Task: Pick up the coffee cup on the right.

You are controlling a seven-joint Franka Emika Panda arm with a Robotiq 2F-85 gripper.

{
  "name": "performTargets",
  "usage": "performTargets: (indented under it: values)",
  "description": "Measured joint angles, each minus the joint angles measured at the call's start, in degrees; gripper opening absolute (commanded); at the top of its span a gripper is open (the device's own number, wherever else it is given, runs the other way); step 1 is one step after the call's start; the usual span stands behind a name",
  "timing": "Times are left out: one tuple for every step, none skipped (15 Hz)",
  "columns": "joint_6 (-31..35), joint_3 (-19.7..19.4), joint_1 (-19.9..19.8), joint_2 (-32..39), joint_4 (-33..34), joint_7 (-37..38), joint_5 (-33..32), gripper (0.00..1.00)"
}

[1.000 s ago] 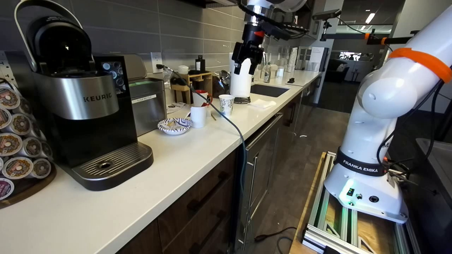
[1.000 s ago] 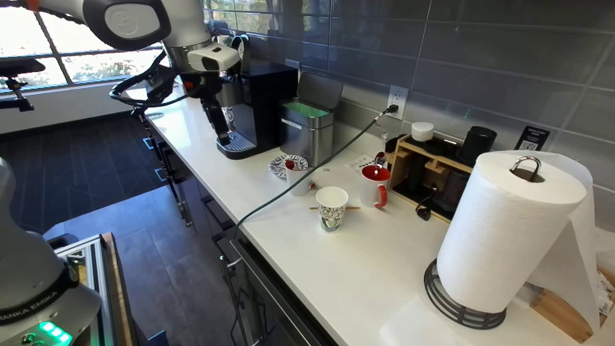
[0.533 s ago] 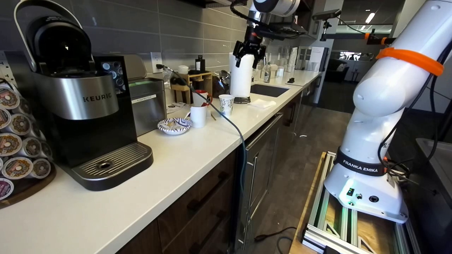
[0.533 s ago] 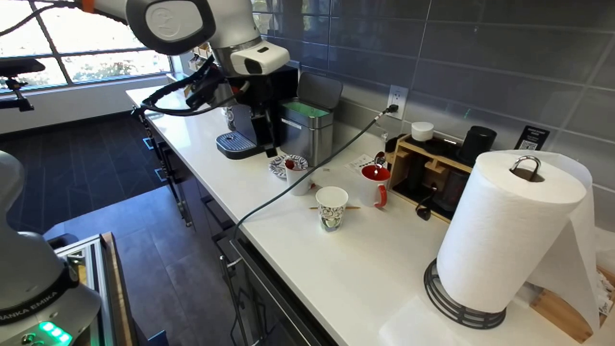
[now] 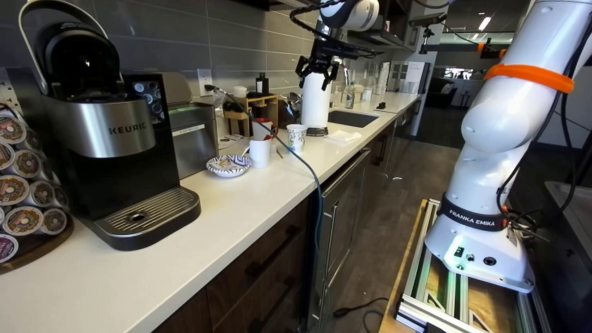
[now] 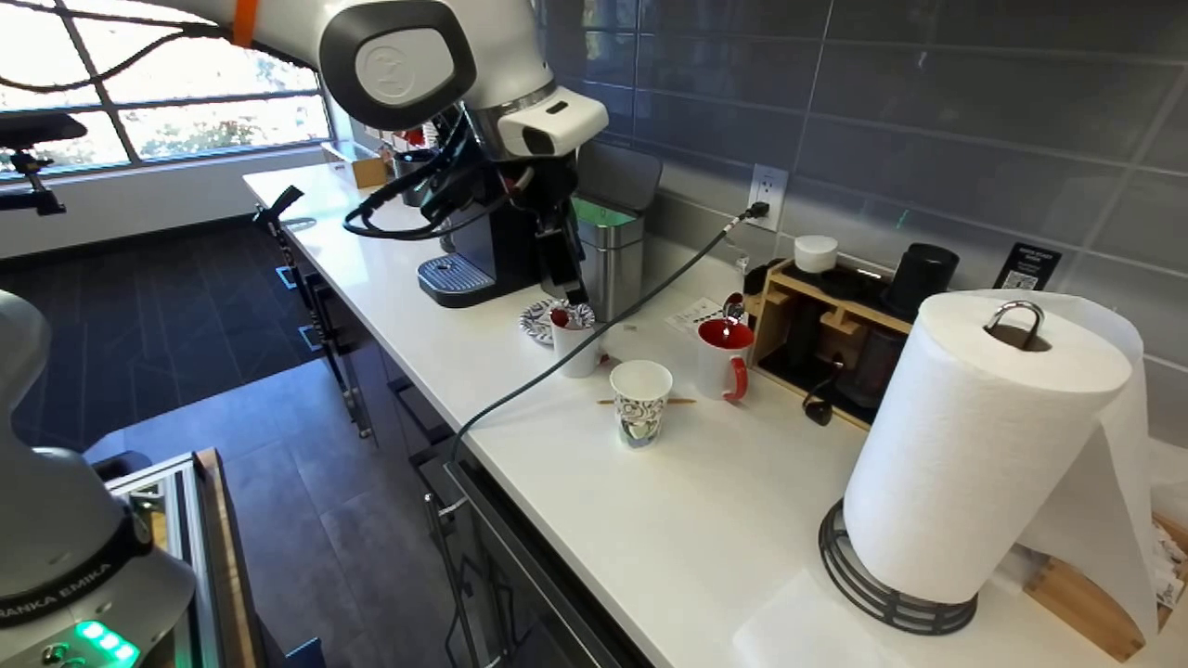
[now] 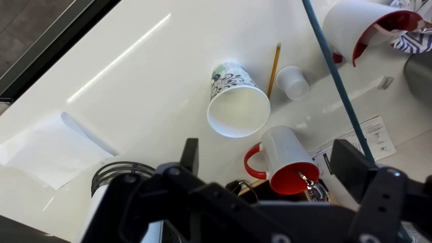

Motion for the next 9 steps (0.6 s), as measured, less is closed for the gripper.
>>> performTargets:
  values:
    - [0.00,-0.04,0.00,-0.26,0.00,-0.02,0.00,1.00]
    - [0.00,-0.04,0.00,-0.38,0.00,-0.02,0.00,1.00]
    - [0.00,-0.04,0.05,-0.38,0.00,-0.02,0.00,1.00]
    - [0.04,0.00,0.11,-0.15,0.02,0.31,0.00,1.00]
    - [0.28,0.10,0.18,0.36,0.05,1.13,0.00,1.00]
    - [0.76,0.22,0.34,1.18,0.08,2.38,0.00,1.00]
    - [1.85,0.44,0.38,2.40,0.11,4.34,-0.34,1.00]
    - [3.22,0.73,0.40,3.87,0.16,6.54,-0.61,1.00]
    - [4.69,1.01,0.44,5.56,0.29,9.05,-0.98,1.00]
